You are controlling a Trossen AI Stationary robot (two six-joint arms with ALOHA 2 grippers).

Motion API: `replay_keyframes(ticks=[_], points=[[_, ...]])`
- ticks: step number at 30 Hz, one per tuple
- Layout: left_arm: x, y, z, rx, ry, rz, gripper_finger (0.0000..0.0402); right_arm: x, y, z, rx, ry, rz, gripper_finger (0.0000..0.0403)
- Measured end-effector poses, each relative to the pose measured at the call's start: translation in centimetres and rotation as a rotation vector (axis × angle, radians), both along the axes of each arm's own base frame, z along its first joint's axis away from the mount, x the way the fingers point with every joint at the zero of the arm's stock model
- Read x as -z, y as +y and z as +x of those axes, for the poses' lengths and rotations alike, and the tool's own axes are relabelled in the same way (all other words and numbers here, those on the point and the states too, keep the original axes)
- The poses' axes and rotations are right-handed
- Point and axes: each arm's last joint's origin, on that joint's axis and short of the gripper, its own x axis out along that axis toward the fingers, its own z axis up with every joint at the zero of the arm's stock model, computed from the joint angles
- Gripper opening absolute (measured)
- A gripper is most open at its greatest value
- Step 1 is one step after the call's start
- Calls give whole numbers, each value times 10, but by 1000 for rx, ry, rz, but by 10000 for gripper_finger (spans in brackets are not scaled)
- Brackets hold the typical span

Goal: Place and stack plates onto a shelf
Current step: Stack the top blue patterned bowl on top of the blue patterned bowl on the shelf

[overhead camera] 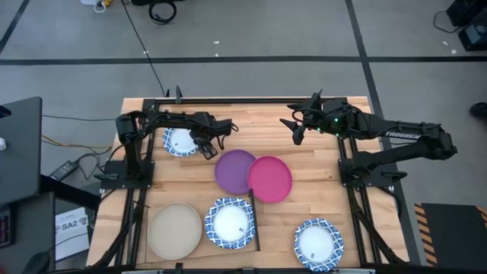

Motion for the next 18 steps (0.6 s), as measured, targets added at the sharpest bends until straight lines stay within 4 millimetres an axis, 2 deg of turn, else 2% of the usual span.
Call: replay_keyframes(ticks=[4, 12, 18], points=[[-1, 0, -1, 6, 10, -1, 133, 0, 0, 0, 1, -1, 0, 291], [-3, -1, -4, 26, 44, 6, 21, 0, 0, 0, 3, 0, -1, 291], [-7, -4, -9, 35, 95, 2, 11, 0, 0, 0, 3, 0, -2, 291]])
